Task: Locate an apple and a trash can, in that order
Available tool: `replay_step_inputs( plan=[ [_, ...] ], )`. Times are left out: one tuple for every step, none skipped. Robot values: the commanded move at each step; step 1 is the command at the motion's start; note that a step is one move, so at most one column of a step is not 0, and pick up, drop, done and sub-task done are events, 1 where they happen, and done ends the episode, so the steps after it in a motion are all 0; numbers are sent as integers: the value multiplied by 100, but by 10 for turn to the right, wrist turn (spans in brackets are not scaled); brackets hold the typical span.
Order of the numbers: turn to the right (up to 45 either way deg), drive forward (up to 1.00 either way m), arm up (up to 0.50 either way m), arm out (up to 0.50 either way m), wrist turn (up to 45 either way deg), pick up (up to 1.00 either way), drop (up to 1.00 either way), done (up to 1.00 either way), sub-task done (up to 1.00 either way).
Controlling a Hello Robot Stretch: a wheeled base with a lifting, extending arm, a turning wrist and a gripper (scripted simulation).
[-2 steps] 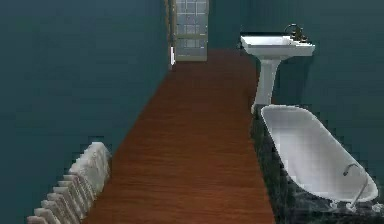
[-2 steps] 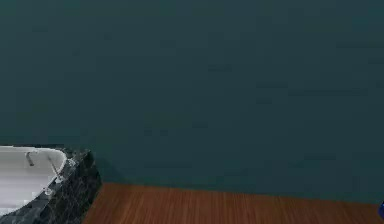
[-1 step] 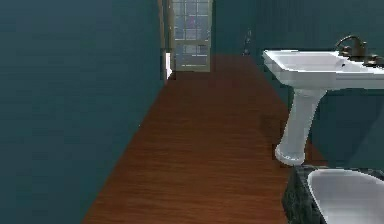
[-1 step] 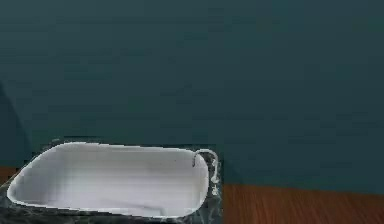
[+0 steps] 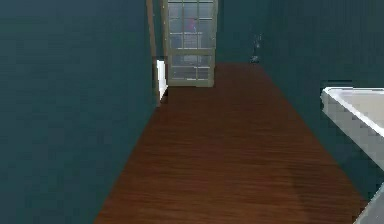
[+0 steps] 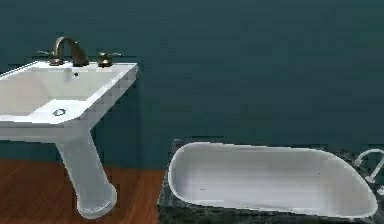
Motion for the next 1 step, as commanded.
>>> replay_step_inputs(
  plan=[
    [-30,0,0,0,0,0,0,0,0]
  ],
)
